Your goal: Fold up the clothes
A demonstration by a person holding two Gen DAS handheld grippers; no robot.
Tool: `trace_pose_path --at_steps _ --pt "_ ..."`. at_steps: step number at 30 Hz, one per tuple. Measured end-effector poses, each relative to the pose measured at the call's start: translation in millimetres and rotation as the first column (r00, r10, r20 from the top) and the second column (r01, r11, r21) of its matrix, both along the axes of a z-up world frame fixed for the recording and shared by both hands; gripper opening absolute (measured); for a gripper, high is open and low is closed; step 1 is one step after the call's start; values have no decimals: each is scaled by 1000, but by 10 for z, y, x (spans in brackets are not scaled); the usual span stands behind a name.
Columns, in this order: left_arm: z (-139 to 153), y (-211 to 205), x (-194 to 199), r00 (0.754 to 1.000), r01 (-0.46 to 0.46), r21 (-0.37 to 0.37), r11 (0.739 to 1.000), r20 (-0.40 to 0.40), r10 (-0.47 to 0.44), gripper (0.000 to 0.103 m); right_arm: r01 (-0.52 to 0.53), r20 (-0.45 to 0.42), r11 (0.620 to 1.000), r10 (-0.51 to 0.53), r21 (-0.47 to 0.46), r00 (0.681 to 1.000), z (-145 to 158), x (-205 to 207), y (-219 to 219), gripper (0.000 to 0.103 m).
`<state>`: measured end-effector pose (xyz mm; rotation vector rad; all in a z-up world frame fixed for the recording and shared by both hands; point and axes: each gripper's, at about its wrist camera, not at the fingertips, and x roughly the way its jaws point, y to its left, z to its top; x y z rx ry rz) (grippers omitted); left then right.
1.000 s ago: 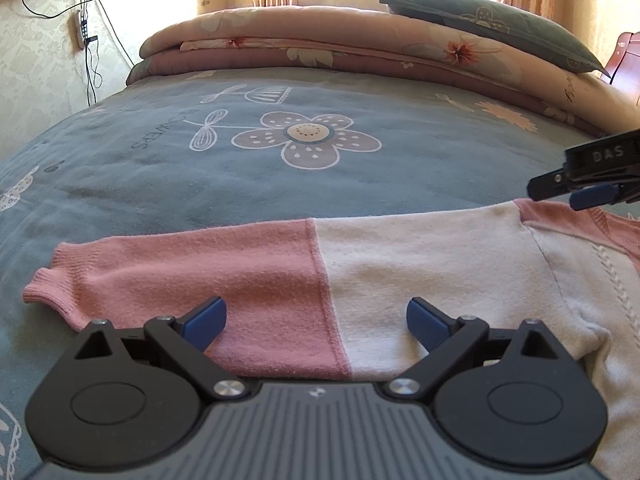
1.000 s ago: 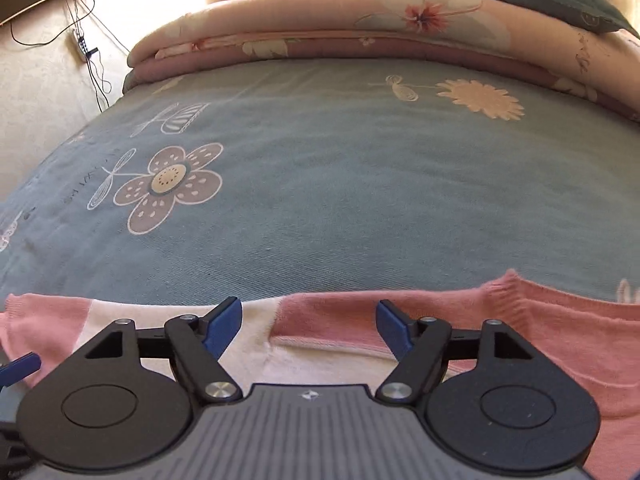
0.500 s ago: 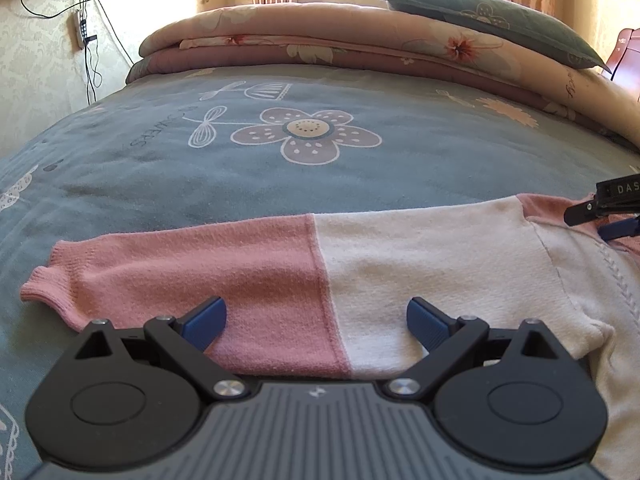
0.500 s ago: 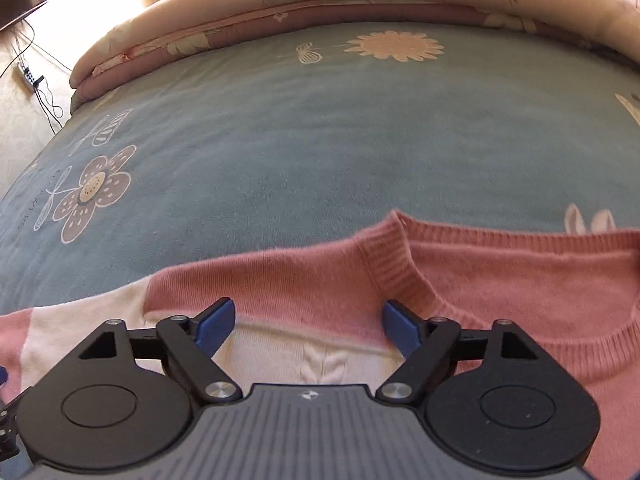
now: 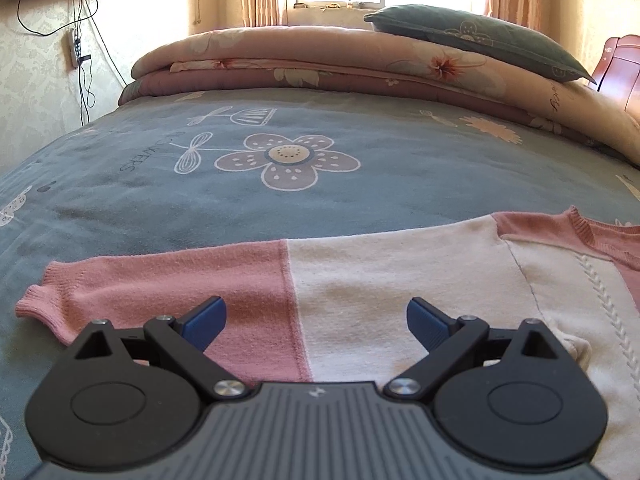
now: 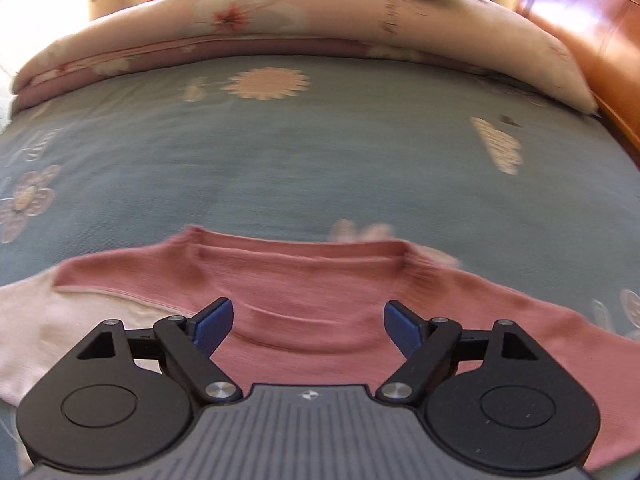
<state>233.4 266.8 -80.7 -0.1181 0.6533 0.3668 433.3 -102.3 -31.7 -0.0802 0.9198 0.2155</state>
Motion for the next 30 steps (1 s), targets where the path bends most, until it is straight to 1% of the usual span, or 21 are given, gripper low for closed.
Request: trace_pose_path --at_steps 4,8,9,10,11,14,17,18,21,22,26,28,30 --pt "-43 -53 42 1000 10 34 999 -26 -9 97 72 -38 997 -72 3 997 -204 22 -376 86" --pt "-98 -53 72 999 11 31 999 -47 -10 97 106 -62 994 -105 9 993 -523 154 -504 86" --pt "-107 -45 77 999 10 25 1000 -48 -8 97 106 -56 994 -106 -3 993 -598 162 -496 94" --pt "-113 -27 77 999 5 13 1000 -48 -4 99 97 -32 995 -97 -6 995 -637 177 -483 100" --pt "-118 -19 78 999 0 8 1000 -47 0 101 98 -26 995 -98 -8 995 -645 204 -468 103" --pt "-131 3 78 999 -12 -8 1000 -44 11 101 99 -7 995 -99 -15 995 -668 288 -423 103" --pt "-138 -8 80 999 -16 -4 1000 -44 16 101 108 -17 994 -108 2 994 -581 361 -419 103" --pt "-136 -12 80 999 -17 -3 1000 -43 16 101 107 -18 994 -106 20 994 -546 340 -423 102" --pt "-115 -36 79 999 -15 -3 1000 -35 15 101 75 -31 995 -73 64 997 -473 184 -401 102" --pt "-105 -46 78 999 -14 -3 1000 -32 14 101 62 -37 996 -60 65 998 -456 109 -386 102" --pt "-63 -186 94 999 43 5 999 -14 -43 101 17 -42 997 -14 72 999 -350 -226 -343 102" --pt "-73 -259 120 997 73 17 997 -24 -72 101 1 -43 996 2 84 999 -289 -416 -324 102" --pt "-83 -265 126 997 76 15 997 -31 -76 101 -16 -42 994 20 106 999 -247 -637 -301 103"
